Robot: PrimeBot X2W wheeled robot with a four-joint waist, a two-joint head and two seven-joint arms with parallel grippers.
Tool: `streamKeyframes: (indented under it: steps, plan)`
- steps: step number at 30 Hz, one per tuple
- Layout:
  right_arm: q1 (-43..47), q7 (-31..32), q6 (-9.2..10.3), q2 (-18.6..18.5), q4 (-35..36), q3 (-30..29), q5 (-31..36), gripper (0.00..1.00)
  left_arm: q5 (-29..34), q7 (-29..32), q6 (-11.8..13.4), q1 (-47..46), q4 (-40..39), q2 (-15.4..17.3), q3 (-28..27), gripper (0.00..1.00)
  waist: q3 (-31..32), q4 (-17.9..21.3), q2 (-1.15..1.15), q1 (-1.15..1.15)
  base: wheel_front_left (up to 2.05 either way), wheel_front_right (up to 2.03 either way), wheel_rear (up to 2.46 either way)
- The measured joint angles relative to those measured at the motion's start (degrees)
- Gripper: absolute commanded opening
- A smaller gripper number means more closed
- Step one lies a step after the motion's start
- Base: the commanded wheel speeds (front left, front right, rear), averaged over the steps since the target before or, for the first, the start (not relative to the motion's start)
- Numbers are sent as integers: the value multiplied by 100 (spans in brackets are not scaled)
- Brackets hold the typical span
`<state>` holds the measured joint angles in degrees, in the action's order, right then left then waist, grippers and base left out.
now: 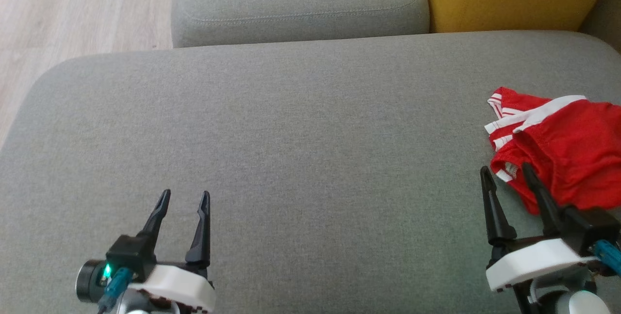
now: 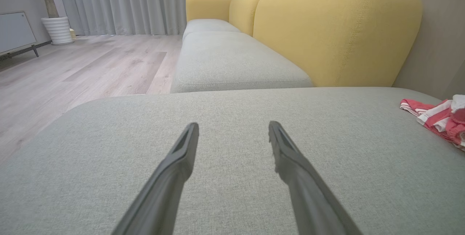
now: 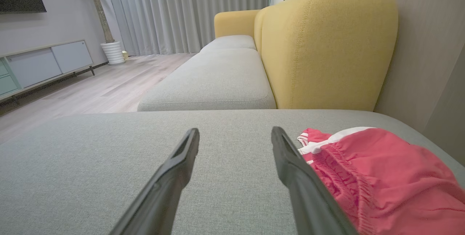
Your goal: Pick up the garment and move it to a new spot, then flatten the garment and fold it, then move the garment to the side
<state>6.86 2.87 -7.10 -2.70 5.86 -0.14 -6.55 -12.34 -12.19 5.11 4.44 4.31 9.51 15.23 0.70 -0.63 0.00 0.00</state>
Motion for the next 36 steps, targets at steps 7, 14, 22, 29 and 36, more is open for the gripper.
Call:
streamKeyframes:
  steps: [7,14,22,29,36]
  plan:
    - [0,0,0,2,-16,2,0,100,-19,7,43,-1,2,14,52,100,7,-17,0,0,0,0,0]
    - [0,0,0,3,-43,3,-10,100,-44,8,53,-1,1,34,67,100,7,-36,0,0,0,0,0]
    - [116,0,2,5,-431,13,-86,0,-66,7,93,149,353,-22,105,0,-3,-48,0,0,0,0,0]
    - [176,0,5,5,-499,13,-511,0,-467,71,37,229,381,-34,77,0,-8,-43,0,0,0,0,0]
    - [138,0,5,4,-611,11,-1026,0,-943,163,-29,203,445,-47,26,0,-13,-36,0,0,0,0,0]
